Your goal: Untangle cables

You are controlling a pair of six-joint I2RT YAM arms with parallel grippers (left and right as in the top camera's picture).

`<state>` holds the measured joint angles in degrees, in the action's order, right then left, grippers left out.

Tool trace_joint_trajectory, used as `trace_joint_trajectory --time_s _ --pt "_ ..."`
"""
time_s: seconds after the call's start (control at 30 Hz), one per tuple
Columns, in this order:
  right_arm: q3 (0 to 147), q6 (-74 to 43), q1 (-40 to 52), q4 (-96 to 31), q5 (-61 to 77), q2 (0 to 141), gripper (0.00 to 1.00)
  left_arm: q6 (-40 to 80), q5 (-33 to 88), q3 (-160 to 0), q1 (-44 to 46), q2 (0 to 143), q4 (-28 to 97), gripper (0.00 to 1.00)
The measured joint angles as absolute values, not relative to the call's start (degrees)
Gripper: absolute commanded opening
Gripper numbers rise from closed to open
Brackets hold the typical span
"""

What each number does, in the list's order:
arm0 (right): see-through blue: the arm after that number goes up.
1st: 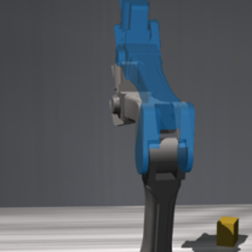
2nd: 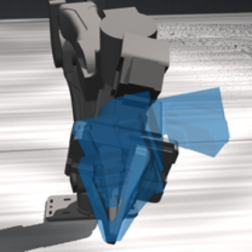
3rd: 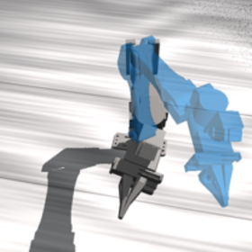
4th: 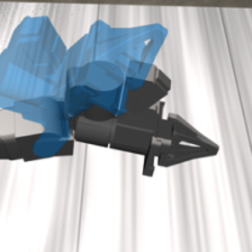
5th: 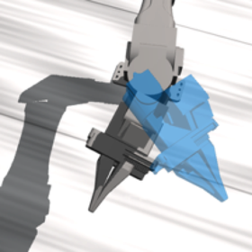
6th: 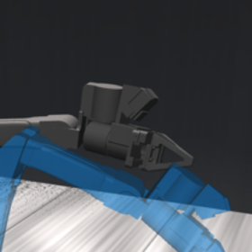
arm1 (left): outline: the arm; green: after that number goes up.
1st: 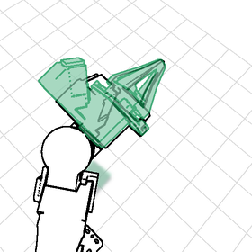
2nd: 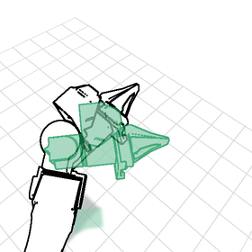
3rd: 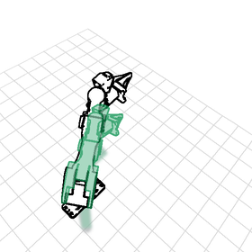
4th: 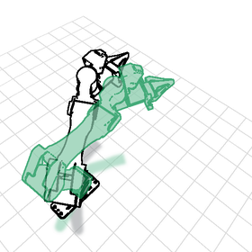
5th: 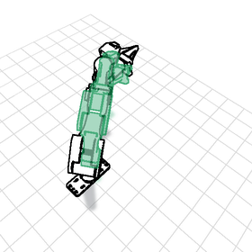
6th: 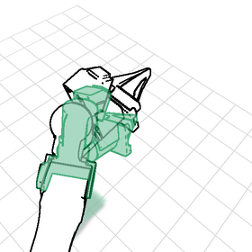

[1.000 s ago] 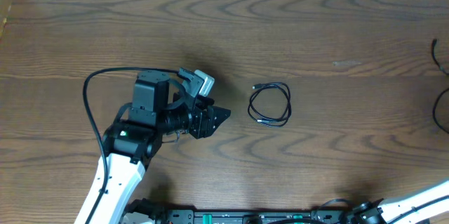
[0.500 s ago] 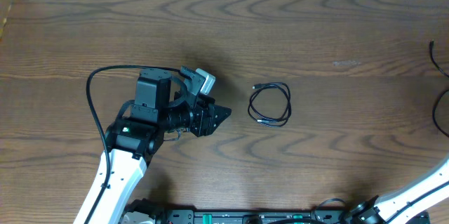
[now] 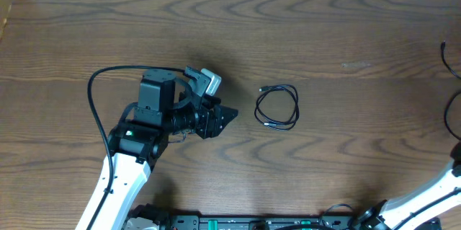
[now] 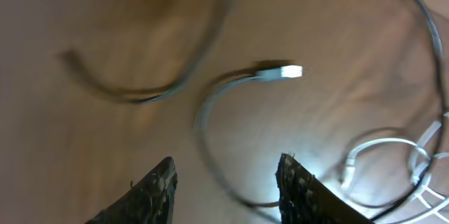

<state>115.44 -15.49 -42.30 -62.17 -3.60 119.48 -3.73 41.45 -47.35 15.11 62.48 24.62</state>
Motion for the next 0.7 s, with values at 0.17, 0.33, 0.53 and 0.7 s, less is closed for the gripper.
trace_joint_trajectory --time_s 0.17,0.33,0.53,0.7 --pt "115.33 -13.78 -34.33 -63.05 -2.28 113.23 0.44 -3.75 39.40 -47.33 15.11 62.48 23.97 0.76" --pt "115.33 -13.13 -24.47 -64.93 -2.31 106.69 0.44 -3.70 37.54 -47.33 15.11 62.48 23.94 0.78" --pt "115.33 -13.08 -16.64 -68.18 -3.55 104.05 0.43 -3.33 35.22 -47.33 15.11 62.48 23.97 0.79" --pt "115.28 -11.90 -10.48 -68.10 -5.58 104.07 0.42 -2.28 31.27 -47.33 15.11 62.48 23.97 0.79"
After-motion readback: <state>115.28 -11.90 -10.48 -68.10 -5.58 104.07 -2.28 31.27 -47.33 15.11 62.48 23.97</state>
